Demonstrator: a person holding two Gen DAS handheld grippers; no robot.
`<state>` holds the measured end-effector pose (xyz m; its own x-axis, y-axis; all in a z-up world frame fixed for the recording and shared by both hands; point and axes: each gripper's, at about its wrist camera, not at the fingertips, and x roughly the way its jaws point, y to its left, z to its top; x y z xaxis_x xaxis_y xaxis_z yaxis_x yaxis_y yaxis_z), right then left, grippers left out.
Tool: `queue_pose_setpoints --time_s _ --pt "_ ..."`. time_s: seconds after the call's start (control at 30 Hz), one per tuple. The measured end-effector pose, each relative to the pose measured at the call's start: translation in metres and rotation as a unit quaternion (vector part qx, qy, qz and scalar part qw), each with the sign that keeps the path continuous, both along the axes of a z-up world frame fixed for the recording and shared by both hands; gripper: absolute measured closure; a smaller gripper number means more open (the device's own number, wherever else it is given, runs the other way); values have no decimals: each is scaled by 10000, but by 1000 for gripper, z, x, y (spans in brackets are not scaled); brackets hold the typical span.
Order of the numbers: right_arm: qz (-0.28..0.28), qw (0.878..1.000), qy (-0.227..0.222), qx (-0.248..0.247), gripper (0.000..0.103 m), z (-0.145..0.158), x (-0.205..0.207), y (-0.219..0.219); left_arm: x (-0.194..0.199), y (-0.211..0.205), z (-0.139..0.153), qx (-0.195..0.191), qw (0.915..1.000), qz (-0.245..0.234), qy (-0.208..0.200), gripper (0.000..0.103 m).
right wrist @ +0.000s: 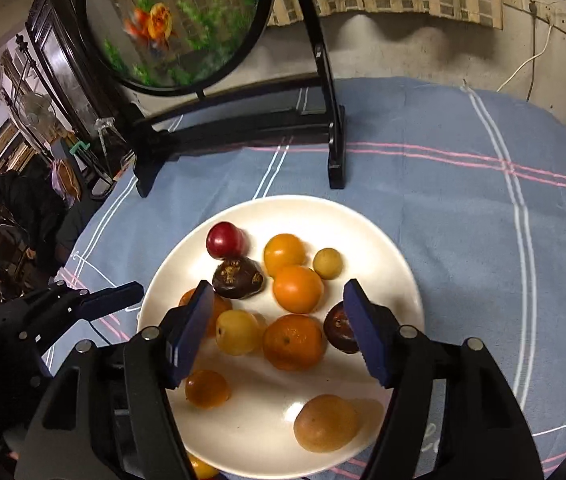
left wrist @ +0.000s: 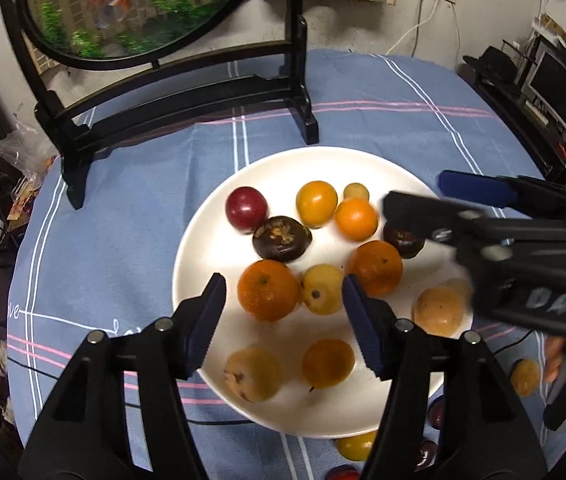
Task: Organize fruits
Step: 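Lower both fruits onto the plate and open both grippers, then grasp a red tomato with the left gripper while the right gripper grasps another red tomato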
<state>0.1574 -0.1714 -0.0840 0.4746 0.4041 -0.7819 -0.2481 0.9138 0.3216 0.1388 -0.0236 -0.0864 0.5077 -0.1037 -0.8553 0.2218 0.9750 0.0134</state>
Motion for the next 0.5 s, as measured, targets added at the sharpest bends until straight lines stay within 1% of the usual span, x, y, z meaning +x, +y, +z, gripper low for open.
queue_pose_setpoints --time_s 0.1,0.2,0.33,0.43,0.5 --pt "-66 9999 -94 41 35 17 -10 -10 -5 6 11 -86 9999 84 -64 41" --pt "-174 9994 -289 125 35 39 -28 -22 -15 11 25 -152 9996 119 -191 40" --pt "-200 9982 -565 88 35 63 -62 -33 -37 20 44 -220 9990 117 -361 39" --pt "-196 9980 -604 81 35 66 -90 -38 -58 24 49 -191 9989 56 -429 38" --pt "-191 9982 -575 26 35 60 -112 -41 -76 27 45 -186 9990 -17 -403 37"
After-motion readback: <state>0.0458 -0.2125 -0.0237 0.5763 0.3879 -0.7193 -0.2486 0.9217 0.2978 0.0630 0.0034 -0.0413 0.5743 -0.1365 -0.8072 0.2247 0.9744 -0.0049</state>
